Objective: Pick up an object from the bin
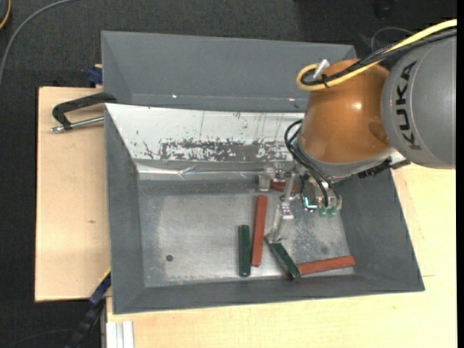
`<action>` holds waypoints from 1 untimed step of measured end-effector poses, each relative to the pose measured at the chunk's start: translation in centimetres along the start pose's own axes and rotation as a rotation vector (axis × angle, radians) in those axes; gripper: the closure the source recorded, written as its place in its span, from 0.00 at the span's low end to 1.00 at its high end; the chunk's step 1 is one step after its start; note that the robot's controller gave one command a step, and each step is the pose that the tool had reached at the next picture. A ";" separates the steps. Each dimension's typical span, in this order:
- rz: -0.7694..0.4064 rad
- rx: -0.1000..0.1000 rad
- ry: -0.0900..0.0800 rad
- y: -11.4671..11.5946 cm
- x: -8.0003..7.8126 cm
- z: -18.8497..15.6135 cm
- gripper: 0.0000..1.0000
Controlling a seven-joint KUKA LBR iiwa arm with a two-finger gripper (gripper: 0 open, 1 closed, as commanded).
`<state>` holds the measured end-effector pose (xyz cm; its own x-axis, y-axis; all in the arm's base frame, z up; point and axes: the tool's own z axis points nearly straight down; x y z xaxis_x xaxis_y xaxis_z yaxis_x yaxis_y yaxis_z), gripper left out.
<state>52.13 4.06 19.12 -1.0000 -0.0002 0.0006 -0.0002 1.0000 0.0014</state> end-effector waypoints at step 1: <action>-0.530 0.000 0.003 0.0 -0.6 12.2 0.00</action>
Offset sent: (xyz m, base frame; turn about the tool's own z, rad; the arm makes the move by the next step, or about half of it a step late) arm 0.0062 -0.0010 -0.1212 -0.5302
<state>52.70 4.07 6.92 -0.8627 -0.5057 0.0031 -0.5057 0.8627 0.0025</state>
